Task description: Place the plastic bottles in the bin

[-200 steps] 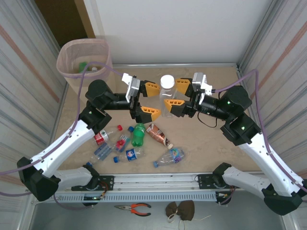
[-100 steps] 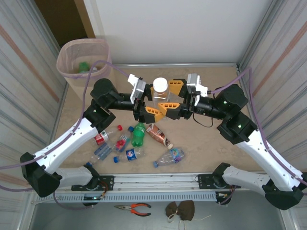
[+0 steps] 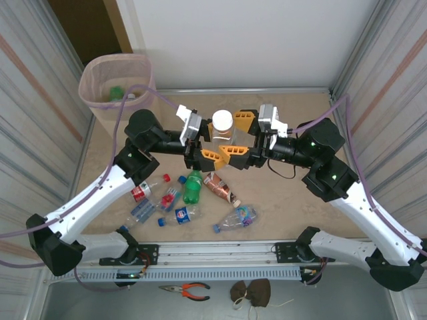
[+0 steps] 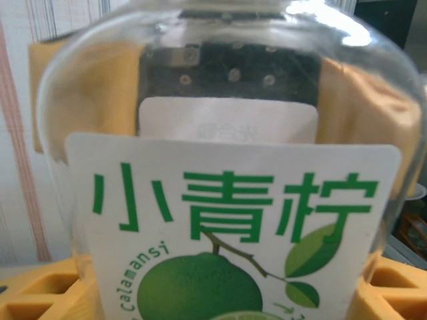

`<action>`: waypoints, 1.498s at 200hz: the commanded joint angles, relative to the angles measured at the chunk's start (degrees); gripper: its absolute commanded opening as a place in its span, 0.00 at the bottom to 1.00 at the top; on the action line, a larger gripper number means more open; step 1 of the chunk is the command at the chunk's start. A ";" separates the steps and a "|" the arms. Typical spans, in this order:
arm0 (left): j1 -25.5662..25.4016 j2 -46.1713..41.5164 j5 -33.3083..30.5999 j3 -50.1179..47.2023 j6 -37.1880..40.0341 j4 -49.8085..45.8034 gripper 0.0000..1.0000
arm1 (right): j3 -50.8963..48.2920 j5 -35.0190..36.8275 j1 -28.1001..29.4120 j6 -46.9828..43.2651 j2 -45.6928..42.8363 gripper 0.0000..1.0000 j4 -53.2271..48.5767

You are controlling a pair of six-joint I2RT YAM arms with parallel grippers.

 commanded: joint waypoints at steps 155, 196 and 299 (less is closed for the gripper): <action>34.41 10.44 -29.79 27.51 17.10 -53.16 0.53 | 0.11 15.22 0.44 -4.20 -7.47 0.83 -10.90; 42.00 18.91 -33.03 37.76 19.02 -57.77 0.53 | -0.03 16.05 0.43 -4.40 -6.98 0.83 -11.46; 48.02 35.37 -35.04 50.09 20.32 -62.17 0.54 | -0.05 16.04 0.46 -4.03 -6.40 0.83 -11.98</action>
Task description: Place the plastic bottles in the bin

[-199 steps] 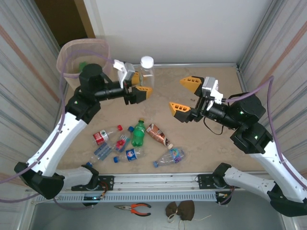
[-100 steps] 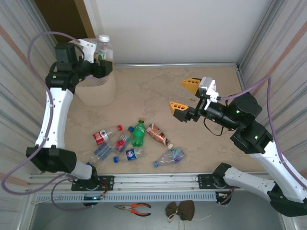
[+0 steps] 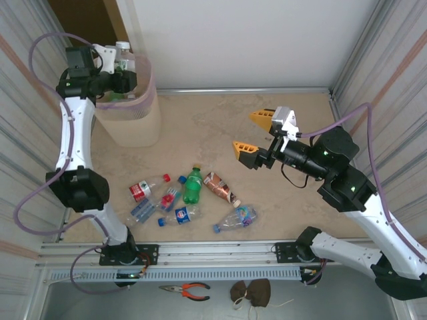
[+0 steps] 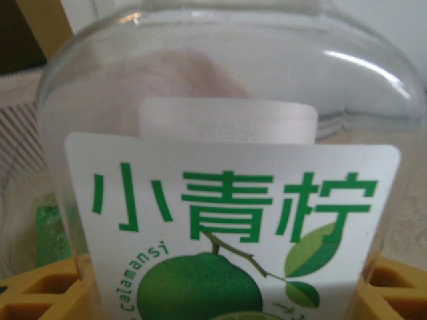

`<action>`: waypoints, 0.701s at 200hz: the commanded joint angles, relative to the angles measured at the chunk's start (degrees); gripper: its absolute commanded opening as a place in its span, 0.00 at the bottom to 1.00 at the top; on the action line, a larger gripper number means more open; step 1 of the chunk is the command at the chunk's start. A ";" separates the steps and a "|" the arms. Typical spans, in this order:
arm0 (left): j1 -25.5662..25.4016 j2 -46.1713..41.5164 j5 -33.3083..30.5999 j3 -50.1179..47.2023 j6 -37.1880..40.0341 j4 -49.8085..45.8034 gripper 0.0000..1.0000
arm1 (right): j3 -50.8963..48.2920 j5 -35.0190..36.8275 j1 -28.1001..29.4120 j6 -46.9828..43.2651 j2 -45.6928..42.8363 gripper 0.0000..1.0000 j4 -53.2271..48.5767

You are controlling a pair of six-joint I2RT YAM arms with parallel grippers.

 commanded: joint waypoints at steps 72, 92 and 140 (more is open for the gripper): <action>0.35 8.40 -2.27 5.24 2.72 -9.40 0.58 | -1.03 1.62 0.43 -1.02 -1.15 0.83 -0.23; 0.44 10.39 -2.52 6.44 3.07 -11.18 0.59 | -1.32 1.88 0.48 -1.12 -1.18 0.83 -0.22; 0.43 9.55 -1.91 6.49 2.62 -10.81 0.73 | -1.41 2.25 0.45 -1.21 -0.98 0.83 -0.23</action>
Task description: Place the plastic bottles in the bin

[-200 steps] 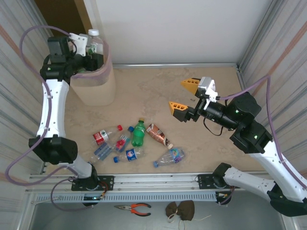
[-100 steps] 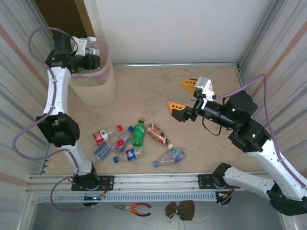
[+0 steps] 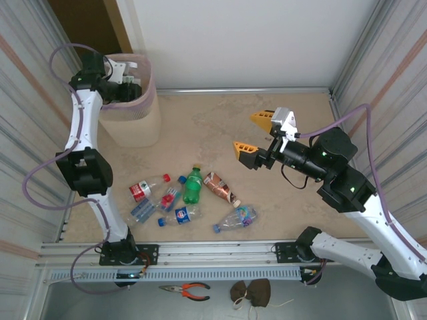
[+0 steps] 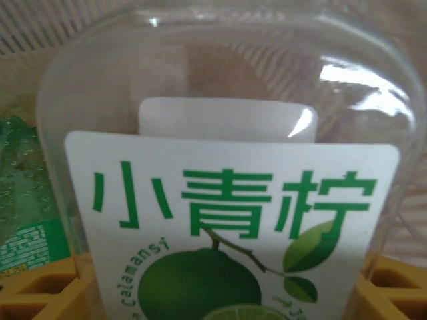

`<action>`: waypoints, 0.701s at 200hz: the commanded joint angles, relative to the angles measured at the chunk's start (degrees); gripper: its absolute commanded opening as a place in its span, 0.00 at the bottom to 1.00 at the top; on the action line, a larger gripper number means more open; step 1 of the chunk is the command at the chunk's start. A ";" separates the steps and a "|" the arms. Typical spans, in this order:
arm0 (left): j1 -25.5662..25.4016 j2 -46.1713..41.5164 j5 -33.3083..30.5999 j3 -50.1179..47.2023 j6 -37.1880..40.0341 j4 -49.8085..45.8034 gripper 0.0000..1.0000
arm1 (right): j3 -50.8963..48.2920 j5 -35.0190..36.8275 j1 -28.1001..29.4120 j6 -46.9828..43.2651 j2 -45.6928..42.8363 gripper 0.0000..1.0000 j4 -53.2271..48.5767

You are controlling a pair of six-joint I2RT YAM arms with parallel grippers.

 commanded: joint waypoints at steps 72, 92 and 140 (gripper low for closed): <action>0.68 -5.06 1.13 4.53 0.40 -2.68 0.81 | -0.22 0.60 0.53 -0.77 -1.14 0.83 -0.03; 0.64 -6.83 2.66 4.80 -0.01 -2.88 0.81 | -0.48 0.72 0.49 -0.70 -1.11 0.83 -0.45; 0.30 -12.52 8.47 2.76 -0.62 -4.27 0.77 | -0.95 2.74 0.52 0.14 -0.86 0.83 -2.99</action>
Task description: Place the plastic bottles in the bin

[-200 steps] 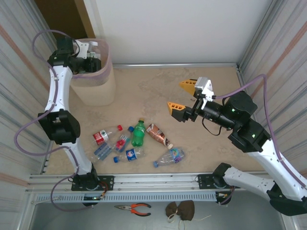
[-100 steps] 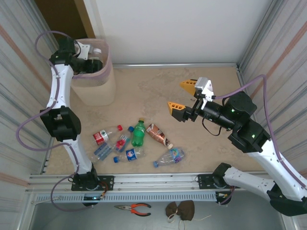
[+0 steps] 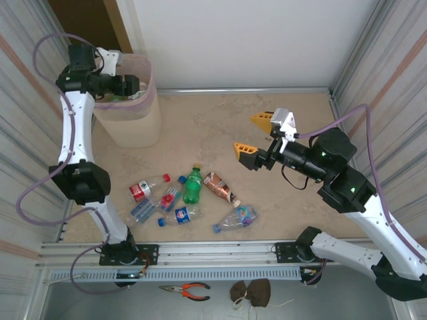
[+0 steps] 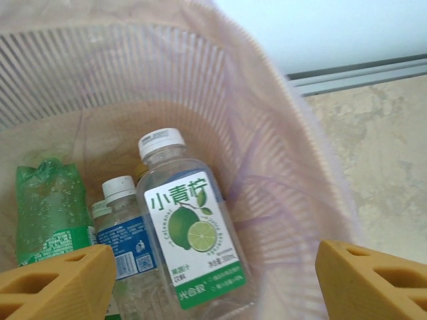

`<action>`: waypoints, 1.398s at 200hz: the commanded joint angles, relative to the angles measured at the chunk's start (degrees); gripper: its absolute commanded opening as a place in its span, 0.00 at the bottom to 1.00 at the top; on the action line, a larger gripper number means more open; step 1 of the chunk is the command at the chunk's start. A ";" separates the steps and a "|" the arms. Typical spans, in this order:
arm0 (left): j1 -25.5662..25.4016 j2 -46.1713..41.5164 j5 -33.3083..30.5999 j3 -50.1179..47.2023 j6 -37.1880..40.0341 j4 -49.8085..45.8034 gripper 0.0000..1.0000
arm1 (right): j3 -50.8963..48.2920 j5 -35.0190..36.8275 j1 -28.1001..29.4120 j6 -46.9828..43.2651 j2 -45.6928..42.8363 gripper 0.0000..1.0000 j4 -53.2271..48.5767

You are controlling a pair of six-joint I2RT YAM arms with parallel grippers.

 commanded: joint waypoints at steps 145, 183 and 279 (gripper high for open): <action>-19.42 -27.85 -11.37 -34.30 13.15 -14.33 0.72 | -4.53 3.59 0.46 0.64 -2.50 0.83 -5.36; -24.32 -30.73 -20.28 -47.54 16.83 -9.99 0.73 | -4.93 3.15 0.43 0.14 -2.32 0.83 -5.44; -25.21 -18.94 -20.83 -58.03 18.11 0.63 0.64 | -6.28 2.83 -0.13 -0.16 -2.33 0.84 -5.82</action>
